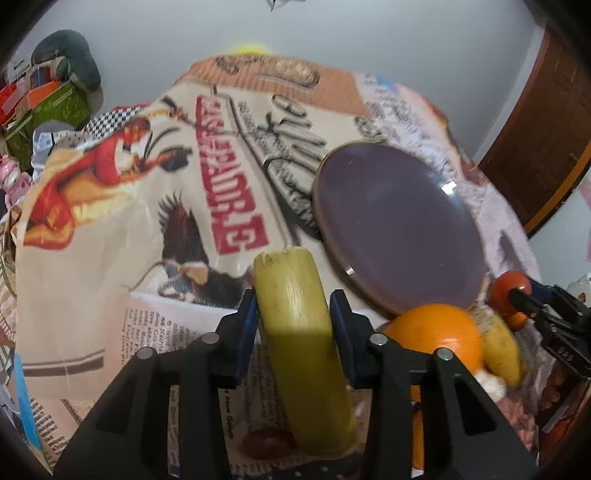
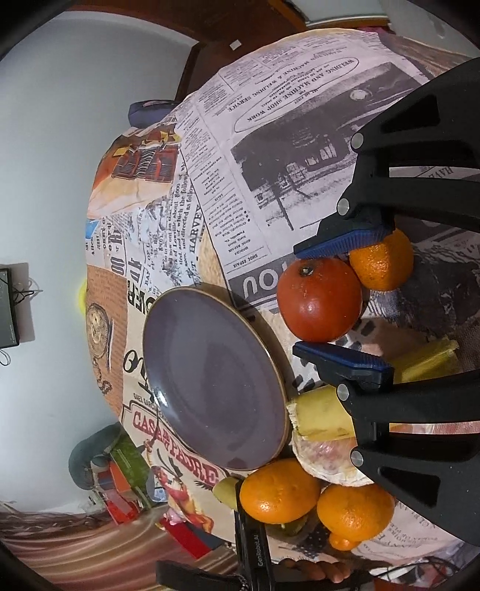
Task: Organize fruits
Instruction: 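Carry the yellow fruit onto the grey plate with the left tool while the right tool carries the tomato there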
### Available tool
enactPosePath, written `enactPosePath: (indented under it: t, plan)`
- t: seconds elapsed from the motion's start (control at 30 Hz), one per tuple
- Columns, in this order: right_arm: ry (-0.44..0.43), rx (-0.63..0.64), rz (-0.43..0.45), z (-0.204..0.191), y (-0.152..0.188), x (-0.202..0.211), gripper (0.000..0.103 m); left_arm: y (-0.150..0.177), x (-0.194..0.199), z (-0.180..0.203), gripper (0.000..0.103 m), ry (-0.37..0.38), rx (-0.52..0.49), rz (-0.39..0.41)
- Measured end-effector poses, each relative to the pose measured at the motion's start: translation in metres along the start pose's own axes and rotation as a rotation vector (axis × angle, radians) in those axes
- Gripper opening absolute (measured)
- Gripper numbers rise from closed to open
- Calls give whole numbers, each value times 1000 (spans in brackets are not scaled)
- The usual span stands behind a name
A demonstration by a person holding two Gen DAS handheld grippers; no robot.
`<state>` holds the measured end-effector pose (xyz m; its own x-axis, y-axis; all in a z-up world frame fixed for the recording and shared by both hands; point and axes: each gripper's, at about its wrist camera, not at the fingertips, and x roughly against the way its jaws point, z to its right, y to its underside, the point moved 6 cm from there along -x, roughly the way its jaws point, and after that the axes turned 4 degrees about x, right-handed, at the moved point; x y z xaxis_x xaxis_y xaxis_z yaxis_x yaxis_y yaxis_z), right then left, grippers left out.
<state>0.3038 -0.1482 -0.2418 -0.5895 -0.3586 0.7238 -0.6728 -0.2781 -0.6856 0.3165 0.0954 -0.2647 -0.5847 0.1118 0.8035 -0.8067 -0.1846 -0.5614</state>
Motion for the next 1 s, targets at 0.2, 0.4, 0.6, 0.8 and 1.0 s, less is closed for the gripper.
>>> enactPosePath:
  t: [0.2, 0.4, 0.6, 0.8, 1.0]
  plan:
    - [-6, 1, 48, -3, -14, 16, 42, -14, 40, 19, 35, 0, -55, 98]
    - [-10, 11, 110, -10, -37, 34, 42, -33, 70, 28, 35, 19, -54, 170]
    - [-21, 23, 159, -16, -58, 41, 42, -51, 80, 42, 35, 65, -50, 191]
    - [-12, 36, 193, -21, -74, 37, 42, -63, 65, 64, 35, 109, -76, 158]
    - [-5, 39, 186, -19, -85, 18, 42, -67, 37, 86, 35, 133, -113, 103]
